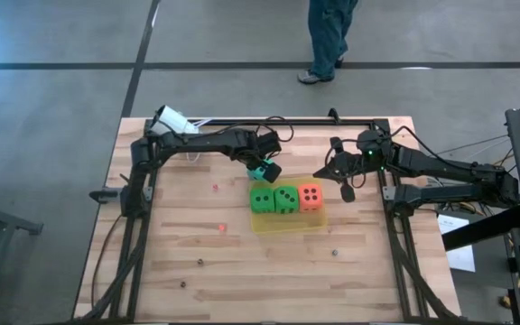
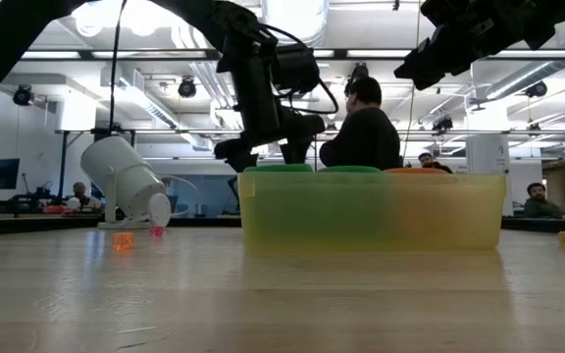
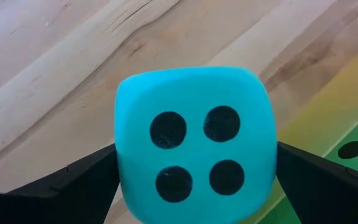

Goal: Pick & Place Dice
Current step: Put the big light blue dice into the yellow bin

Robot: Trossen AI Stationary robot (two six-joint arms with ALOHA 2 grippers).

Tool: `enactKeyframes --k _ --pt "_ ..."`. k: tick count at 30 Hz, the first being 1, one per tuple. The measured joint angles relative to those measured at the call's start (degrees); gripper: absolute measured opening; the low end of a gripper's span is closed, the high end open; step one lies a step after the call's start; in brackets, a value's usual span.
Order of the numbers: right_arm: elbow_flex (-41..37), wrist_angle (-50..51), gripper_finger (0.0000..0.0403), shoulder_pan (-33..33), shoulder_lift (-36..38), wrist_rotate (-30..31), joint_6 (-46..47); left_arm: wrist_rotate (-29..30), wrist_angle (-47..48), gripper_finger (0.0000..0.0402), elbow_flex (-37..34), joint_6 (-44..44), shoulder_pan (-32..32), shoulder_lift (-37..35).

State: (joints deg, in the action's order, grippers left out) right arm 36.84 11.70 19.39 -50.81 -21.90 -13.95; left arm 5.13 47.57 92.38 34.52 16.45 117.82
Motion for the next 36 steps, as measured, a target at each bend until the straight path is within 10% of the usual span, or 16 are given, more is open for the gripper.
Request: enactKeyframes --k 36 --pt "0.0 0.0 0.0008 0.0 0.0 0.0 0.0 0.5 0.7 0.0326 -0.1 0.8 0.0 -0.5"
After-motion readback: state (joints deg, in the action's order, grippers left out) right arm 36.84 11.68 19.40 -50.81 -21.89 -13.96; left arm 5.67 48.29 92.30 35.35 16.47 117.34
